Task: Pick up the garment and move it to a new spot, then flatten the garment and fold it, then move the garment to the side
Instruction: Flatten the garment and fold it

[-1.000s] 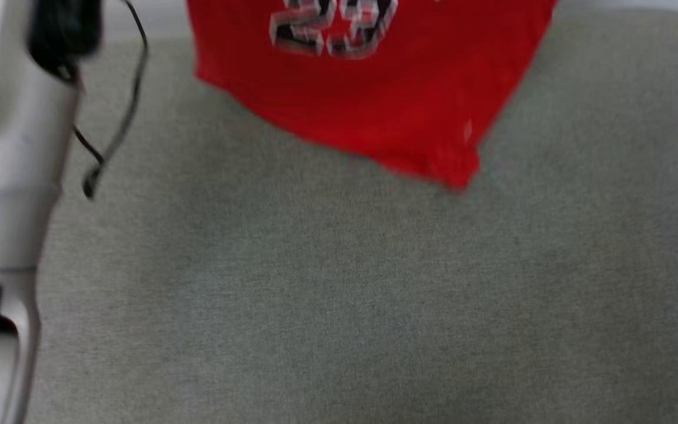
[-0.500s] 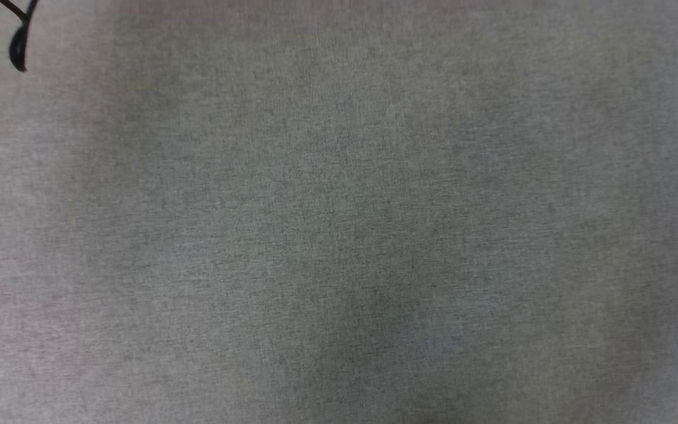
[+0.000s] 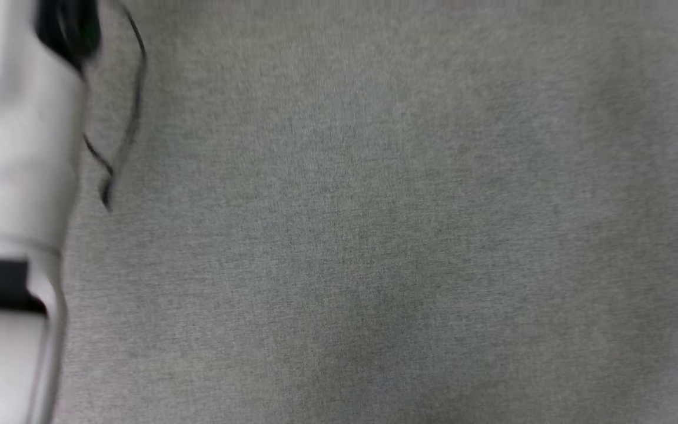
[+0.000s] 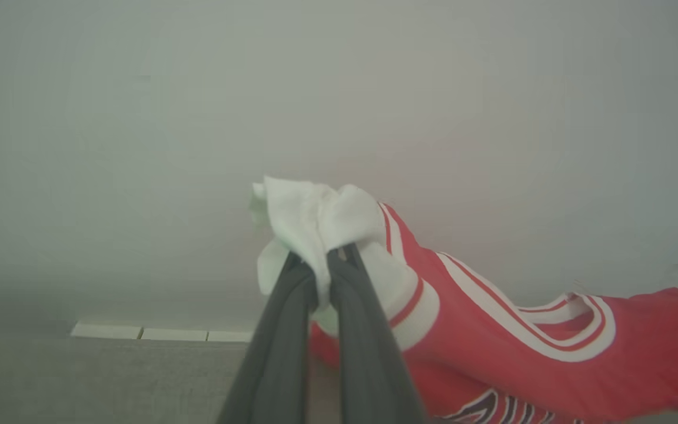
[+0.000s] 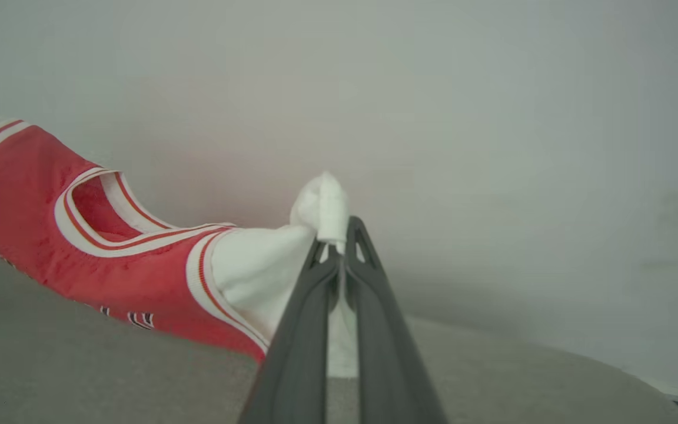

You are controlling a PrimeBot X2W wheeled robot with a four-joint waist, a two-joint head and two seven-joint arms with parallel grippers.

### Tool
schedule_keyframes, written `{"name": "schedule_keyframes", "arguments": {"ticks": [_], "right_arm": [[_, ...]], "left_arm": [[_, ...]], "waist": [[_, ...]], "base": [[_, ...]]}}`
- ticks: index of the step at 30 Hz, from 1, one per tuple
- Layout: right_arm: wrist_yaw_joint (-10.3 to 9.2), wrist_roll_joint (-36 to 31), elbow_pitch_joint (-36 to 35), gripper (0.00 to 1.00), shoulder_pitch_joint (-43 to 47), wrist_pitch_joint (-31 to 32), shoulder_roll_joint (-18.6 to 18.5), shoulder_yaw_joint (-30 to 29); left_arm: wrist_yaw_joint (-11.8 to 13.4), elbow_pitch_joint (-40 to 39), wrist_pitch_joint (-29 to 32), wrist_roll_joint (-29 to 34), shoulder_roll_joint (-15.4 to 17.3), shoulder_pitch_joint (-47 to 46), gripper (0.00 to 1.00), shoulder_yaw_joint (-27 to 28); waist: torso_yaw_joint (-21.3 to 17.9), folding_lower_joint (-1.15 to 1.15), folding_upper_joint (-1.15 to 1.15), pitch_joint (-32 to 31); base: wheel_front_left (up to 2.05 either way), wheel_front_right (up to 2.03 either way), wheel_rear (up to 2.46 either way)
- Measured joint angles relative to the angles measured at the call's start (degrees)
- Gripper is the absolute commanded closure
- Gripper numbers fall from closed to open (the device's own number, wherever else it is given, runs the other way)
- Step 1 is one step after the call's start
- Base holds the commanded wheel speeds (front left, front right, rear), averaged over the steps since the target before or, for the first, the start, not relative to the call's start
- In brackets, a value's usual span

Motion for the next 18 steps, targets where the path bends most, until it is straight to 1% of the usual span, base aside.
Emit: {"name": "schedule_keyframes", "arguments": {"ticks": [2, 5, 8, 10, 14, 18], "right_arm": [[-0.01, 2.2, -0.7, 1.0, 5.2, 0.7, -0.6, 1.9], [-0.01, 5.5, -2.7, 1.0, 13.8, 1.3, -2.5, 3.7], [-0.01, 8.1, -5.1, 1.0, 23.0, 2.0, -3.9, 5.1], [0.0, 8.7, -6.9, 1.0, 29.2, 2.8, -4.7, 6.4], [0.0, 10.1, -10.9, 1.0, 40.6, 3.5, -5.9, 5.9], [0.0, 10.2, -14.6, 1.0, 51.6, 5.3, -6.8, 3.2]], "left_arm": [[-0.7, -0.5, -0.1, -0.5, -0.3, 5.2, 1.0, 1.1], [-1.2, -5.1, -0.1, -0.4, -0.5, 14.0, 1.0, 4.0], [-0.9, -10.4, -0.2, 0.3, -0.9, 25.3, 1.0, 6.1], [0.0, -13.8, -0.2, 1.1, -1.4, 33.2, 1.0, 7.1], [1.0, -19.9, -0.2, 1.8, -2.1, 47.1, 1.0, 7.8], [2.4, -24.5, 0.0, 1.8, -2.3, 59.7, 1.0, 7.2]], "waist": [[0.0, 0.0, 0.0, -1.8], [0.2, 0.0, 0.0, -4.9], [0.3, -0.01, 0.0, -8.5], [0.3, -0.01, 0.0, -10.9], [0.1, -0.01, 0.0, -15.8], [-0.1, -0.02, 0.0, -20.3]], "base": [[0.0, 0.0, 0.0], [0.0, 0.0, 0.0], [0.0, 0.0, 0.0], [0.0, 0.0, 0.0], [0.0, 0.0, 0.0], [0.0, 0.0, 0.0]]}}
